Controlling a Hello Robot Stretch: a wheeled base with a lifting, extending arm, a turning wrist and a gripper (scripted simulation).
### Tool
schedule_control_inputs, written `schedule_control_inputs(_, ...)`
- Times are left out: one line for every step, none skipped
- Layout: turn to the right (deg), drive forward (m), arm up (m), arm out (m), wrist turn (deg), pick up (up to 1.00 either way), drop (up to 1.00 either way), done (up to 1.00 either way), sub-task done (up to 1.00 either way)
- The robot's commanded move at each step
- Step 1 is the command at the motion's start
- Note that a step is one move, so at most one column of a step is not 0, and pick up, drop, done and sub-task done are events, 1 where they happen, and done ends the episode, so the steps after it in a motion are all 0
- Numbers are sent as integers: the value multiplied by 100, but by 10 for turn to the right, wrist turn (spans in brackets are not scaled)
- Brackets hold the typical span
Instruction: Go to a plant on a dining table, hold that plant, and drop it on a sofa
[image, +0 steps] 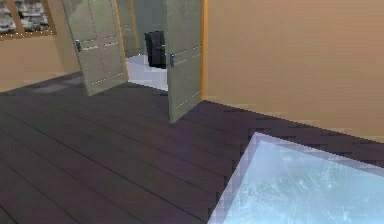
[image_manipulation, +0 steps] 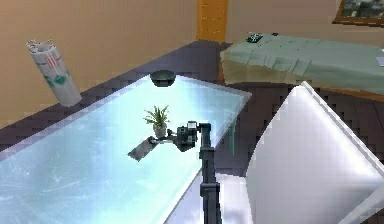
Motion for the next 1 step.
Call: schedule_control_inputs(0, 0, 32, 0, 0, 0, 0, 0, 0)
